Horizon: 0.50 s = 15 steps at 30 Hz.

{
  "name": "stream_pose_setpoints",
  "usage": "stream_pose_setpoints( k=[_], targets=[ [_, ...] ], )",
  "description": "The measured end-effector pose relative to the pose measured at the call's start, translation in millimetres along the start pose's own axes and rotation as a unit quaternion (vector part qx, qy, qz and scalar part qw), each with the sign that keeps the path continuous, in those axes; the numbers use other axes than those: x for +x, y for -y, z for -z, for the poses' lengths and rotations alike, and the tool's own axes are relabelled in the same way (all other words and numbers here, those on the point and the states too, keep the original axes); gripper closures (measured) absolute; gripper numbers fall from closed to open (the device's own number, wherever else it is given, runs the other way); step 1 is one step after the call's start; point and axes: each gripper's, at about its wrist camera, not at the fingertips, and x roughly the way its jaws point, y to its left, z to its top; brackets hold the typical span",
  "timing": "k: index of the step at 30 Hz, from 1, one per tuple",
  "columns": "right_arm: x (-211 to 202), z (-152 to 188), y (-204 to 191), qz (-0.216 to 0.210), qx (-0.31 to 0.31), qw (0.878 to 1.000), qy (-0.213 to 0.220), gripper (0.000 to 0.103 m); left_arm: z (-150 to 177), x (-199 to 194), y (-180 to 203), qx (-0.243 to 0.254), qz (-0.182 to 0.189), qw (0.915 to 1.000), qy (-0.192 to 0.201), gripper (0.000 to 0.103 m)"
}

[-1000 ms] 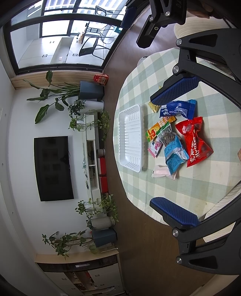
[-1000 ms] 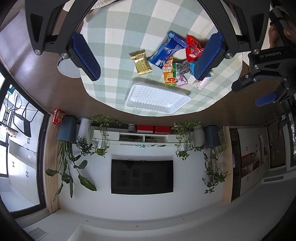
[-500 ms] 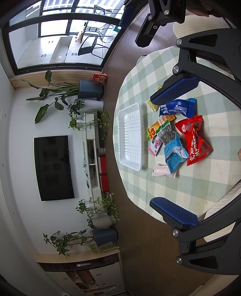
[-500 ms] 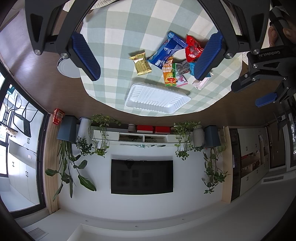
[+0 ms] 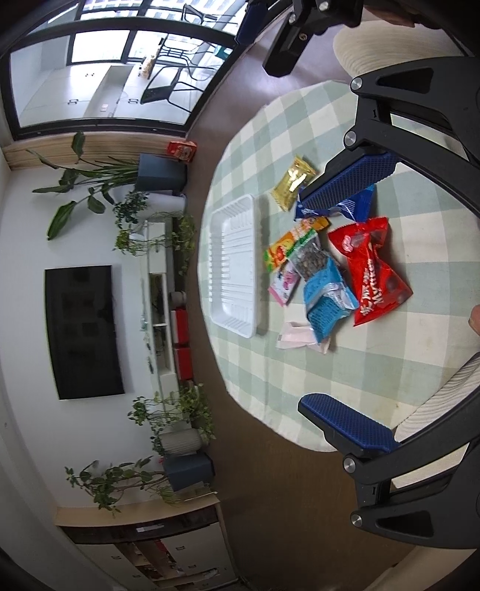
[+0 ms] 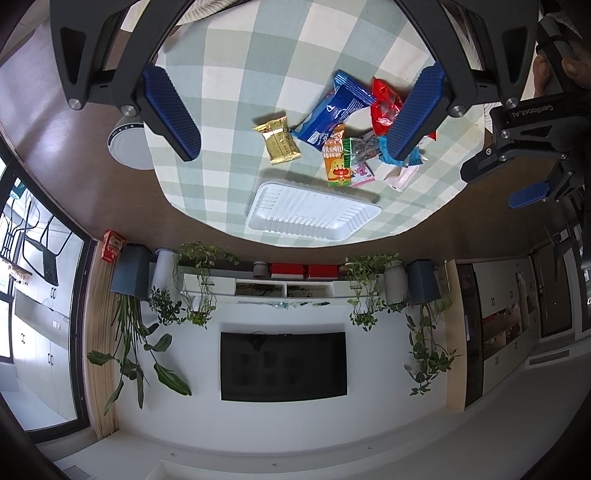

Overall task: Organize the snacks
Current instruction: 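Reach the right gripper to the blue Oreo pack and close on it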

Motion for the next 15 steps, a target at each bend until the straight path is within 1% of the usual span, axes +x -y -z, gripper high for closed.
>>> stream_pose_setpoints(
  k=[4, 8, 15],
  targets=[
    [11, 7, 1, -0.008, 0.007, 1.0, -0.024, 0.0, 13, 29, 0, 0.009, -0.009, 0.9993, -0.036, 0.002],
    [22, 13, 0, -0.016, 0.01, 0.999, -0.045, 0.0, 27, 60, -4, 0.004, -0.002, 0.9974, -0.072, 0.002],
    [65, 29, -11, -0.04, 0.015, 0.993, -0.109, 0.0, 43, 101, -17, -0.017, 0.008, 0.9938, -0.11, 0.002]
  ],
)
